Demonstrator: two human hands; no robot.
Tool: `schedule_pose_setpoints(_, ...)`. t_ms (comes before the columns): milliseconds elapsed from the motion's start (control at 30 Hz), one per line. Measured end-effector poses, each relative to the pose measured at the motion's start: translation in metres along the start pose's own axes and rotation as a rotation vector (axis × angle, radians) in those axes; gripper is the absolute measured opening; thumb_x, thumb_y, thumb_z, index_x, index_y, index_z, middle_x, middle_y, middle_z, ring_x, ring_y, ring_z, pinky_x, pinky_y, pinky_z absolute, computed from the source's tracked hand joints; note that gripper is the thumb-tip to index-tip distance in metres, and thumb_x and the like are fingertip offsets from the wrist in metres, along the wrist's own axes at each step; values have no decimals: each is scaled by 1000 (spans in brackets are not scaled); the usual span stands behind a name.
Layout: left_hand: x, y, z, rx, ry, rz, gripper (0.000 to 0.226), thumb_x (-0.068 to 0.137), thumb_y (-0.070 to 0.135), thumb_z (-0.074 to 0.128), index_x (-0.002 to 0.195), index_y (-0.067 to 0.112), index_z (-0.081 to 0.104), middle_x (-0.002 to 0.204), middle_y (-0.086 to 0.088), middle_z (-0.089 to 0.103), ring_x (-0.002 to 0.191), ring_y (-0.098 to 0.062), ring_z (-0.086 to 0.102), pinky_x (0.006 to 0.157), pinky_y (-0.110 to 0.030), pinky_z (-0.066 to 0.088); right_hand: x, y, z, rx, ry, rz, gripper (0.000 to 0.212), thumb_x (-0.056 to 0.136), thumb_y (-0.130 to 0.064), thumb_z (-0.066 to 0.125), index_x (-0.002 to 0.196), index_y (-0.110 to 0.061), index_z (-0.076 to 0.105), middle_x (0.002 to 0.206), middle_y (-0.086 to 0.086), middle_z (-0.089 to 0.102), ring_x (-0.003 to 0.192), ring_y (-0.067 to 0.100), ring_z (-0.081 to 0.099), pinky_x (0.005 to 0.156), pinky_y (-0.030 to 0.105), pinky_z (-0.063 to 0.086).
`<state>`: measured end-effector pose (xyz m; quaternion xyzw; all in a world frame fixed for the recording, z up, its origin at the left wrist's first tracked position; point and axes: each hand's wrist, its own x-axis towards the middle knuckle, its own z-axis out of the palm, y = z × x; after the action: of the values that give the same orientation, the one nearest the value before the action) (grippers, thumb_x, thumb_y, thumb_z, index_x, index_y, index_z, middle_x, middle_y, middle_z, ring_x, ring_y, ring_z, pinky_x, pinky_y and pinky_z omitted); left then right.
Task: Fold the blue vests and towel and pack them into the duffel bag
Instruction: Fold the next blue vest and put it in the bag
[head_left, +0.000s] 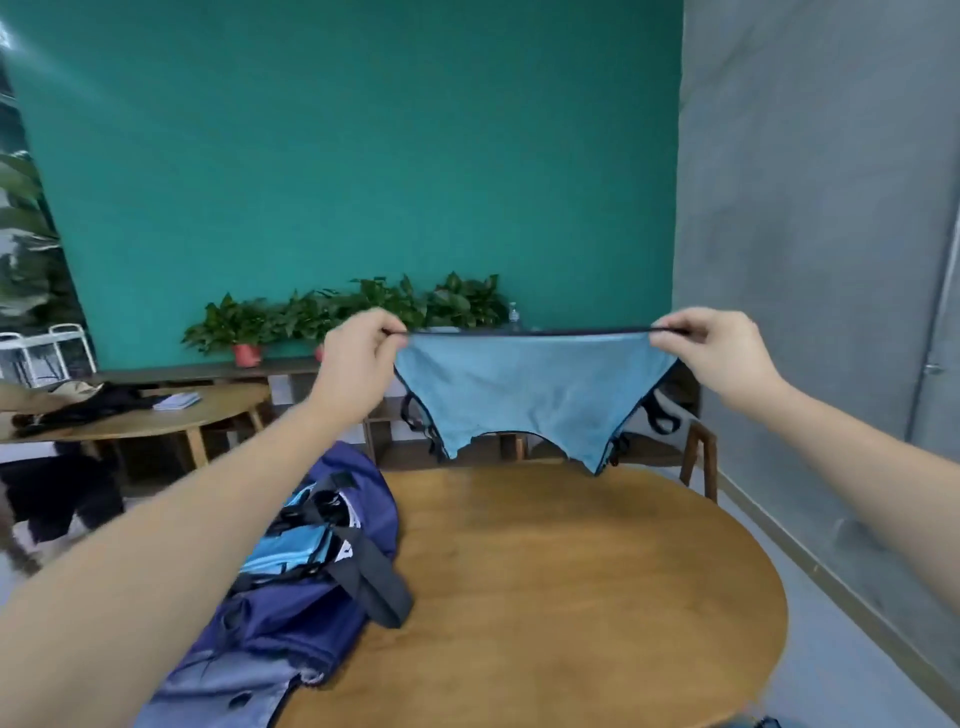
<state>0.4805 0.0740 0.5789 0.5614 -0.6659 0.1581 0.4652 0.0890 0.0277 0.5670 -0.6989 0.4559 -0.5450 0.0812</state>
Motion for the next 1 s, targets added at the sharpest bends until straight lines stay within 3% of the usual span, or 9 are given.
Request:
schedule_pose_setpoints(100,-89,-2,3,-26,-138,-29,6,95,14,66,98,17,70,94,9,66,80,-1,56,74,-1,37,-74,14,-7,-46,-150,75,5,86,-24,79,88,-21,76,86,-10,73,82,2,65,77,22,48)
schedule_pose_setpoints(200,-175,-7,8,-60,-289,-47,10,90,13,71,89,23,70,78,13,65,72,2,61,66,-10,43,-142,35,-11,-123,-336,178,7,81,-25,84,78,-26,77,75,-13,74,77,4,67,71,18,48)
schedule_pose_setpoints(300,-237,-9,12,-123,-435,-139,12,88,13,75,84,24,71,66,9,66,64,-7,63,63,-18,48,-194,52,-18,-164,-486,264,10,78,-25,86,73,-26,78,70,-9,74,69,9,67,63,17,49)
schedule_pose_setpoints(400,-275,-10,12,-152,-554,-184,8,85,19,77,80,24,73,70,9,69,61,-3,58,67,-26,49,-228,58,-29,-190,-639,329,6,82,-23,83,82,-19,78,73,-1,76,69,13,72,68,26,58)
schedule_pose_setpoints(467,-286,-11,11,-151,-628,-188,8,86,27,76,79,23,72,73,3,70,62,-2,55,63,-23,46,-239,59,-36,-189,-701,376,8,85,-21,81,88,-14,77,79,2,77,72,19,75,64,29,58)
schedule_pose_setpoints(633,-277,-6,8,-240,-618,-176,16,92,31,68,79,23,66,74,4,67,67,-2,56,69,-28,45,-231,52,-48,-197,-703,404,15,84,-29,82,90,-17,77,75,1,76,54,18,65,49,24,43)
schedule_pose_setpoints(733,-258,-7,16,-211,-530,-195,16,94,31,68,79,28,68,77,13,69,75,-7,65,73,-29,50,-211,54,-44,-204,-644,394,14,82,-32,83,82,-19,79,72,1,75,50,15,59,53,26,50)
schedule_pose_setpoints(867,-226,-18,43,-224,-469,-229,14,96,30,66,83,29,71,79,13,71,77,-9,66,72,-29,51,-179,74,-21,-194,-558,405,9,79,-33,85,75,-26,81,77,-9,76,74,8,70,77,30,60)
schedule_pose_setpoints(1000,-187,-36,85,-224,-432,-262,13,97,26,63,87,26,72,78,20,70,79,0,64,65,-15,43,-144,103,10,-210,-500,397,12,79,-38,84,82,-27,80,84,-10,74,84,10,67,77,28,54)
